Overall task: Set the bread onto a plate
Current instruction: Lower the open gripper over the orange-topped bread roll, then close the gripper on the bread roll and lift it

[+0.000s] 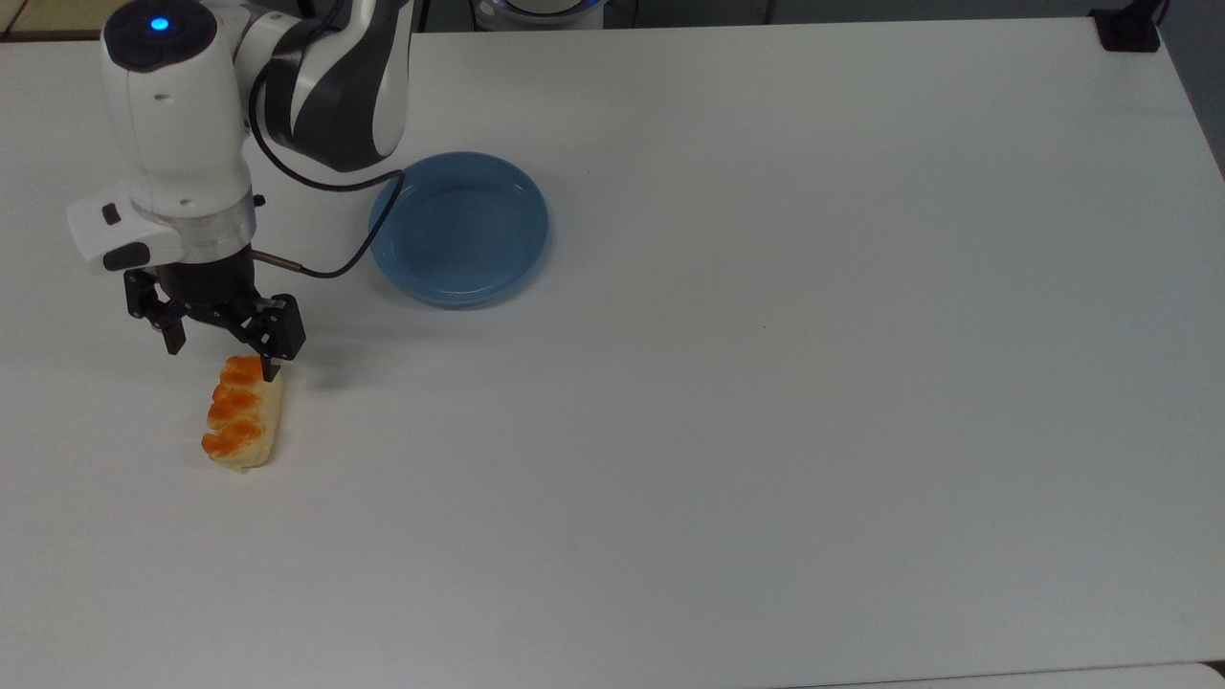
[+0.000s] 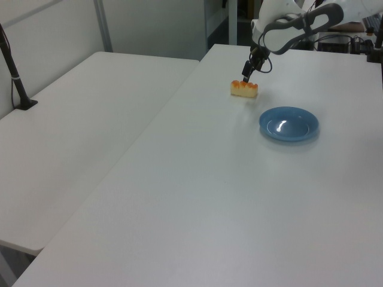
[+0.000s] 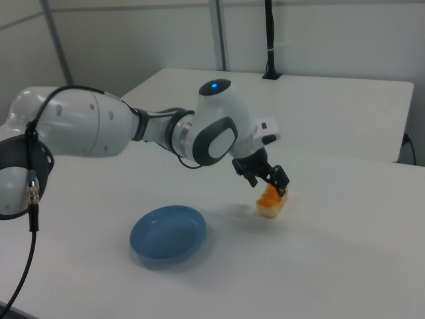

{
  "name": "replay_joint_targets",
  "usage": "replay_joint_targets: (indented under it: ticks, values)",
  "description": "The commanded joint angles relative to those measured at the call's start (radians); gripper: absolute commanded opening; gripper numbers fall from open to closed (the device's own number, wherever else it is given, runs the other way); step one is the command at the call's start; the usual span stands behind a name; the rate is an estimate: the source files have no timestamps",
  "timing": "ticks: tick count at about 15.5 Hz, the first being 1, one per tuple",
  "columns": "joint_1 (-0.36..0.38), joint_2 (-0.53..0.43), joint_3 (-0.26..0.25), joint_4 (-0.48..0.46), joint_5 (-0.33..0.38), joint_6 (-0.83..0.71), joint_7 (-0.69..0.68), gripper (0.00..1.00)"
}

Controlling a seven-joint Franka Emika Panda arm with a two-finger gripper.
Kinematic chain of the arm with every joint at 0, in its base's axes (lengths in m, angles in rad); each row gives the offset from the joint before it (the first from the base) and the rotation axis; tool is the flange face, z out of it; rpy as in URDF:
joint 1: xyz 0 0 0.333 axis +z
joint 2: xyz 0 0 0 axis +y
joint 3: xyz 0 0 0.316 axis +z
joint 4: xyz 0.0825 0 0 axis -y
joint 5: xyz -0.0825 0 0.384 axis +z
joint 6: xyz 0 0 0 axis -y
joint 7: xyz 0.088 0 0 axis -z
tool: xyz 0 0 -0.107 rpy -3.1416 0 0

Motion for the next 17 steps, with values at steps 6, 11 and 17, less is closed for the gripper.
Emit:
replay_joint_targets:
  ticks: [6, 11, 17]
  values:
    - [0.01, 0.094, -0.008, -0.006, -0.014, 0.144, 0.011, 0.99]
    - [0.018, 0.085, -0.008, -0.006, -0.012, 0.151, 0.016, 0.63]
    - [0.056, -0.1, -0.006, -0.139, -0.006, 0.113, 0.008, 0.59]
